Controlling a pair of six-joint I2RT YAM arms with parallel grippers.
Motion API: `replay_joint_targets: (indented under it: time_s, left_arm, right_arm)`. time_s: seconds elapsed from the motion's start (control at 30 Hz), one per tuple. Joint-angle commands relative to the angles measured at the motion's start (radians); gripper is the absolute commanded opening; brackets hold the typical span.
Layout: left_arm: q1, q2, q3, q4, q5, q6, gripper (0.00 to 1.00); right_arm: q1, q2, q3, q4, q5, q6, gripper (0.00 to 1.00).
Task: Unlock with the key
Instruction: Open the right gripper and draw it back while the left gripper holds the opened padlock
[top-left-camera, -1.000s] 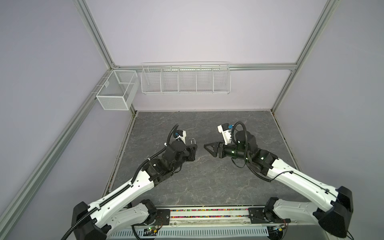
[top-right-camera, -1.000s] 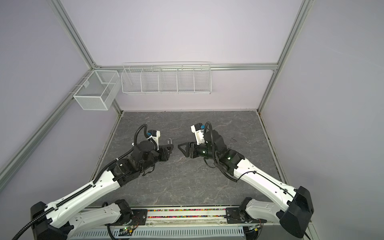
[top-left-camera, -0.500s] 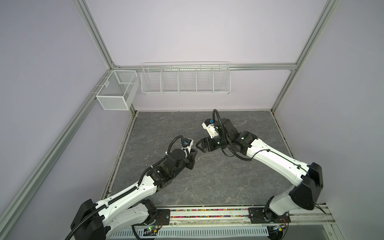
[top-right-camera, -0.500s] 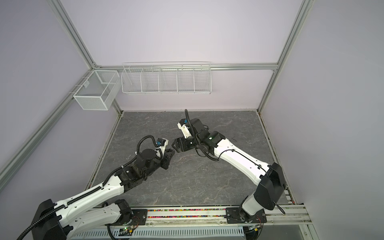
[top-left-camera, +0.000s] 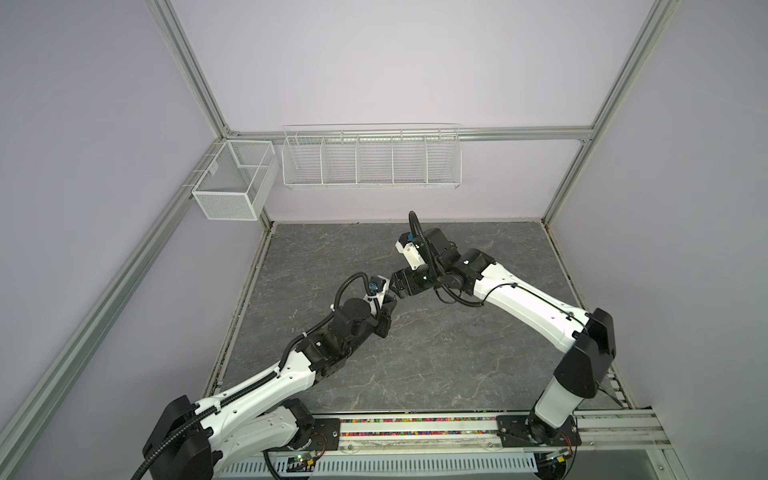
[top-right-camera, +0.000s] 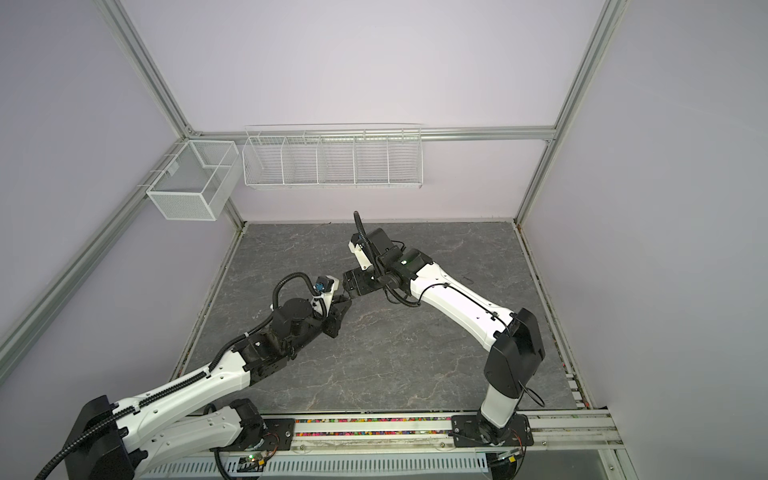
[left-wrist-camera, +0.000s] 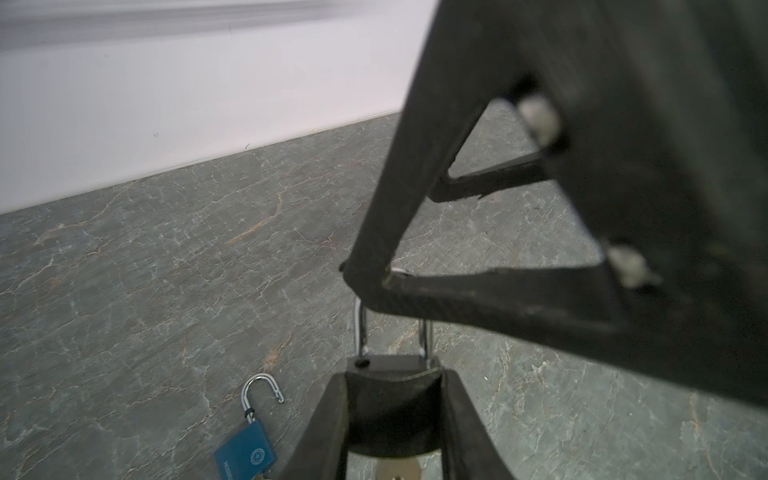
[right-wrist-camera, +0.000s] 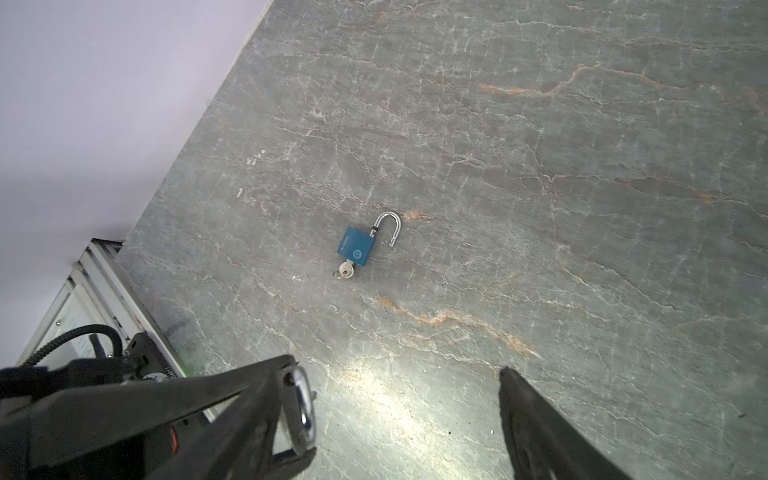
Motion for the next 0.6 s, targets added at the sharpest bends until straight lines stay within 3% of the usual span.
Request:
replay_joint_targets:
  time_s: [0.0,0.57]
  left_arm:
    - [-0.002,-0.001,-0.004,0.037,-0.006,0.030,0.00]
    - [-0.001,-0.023,-0.030,0.038,0.007,0.090,0.00]
  right_arm:
    - [0.002,0.025,0.038,-0.064,0.038,-0.037,0.84]
    - [-0.007,0.129,0.183,-0.217,0.077,-0.139,0.87]
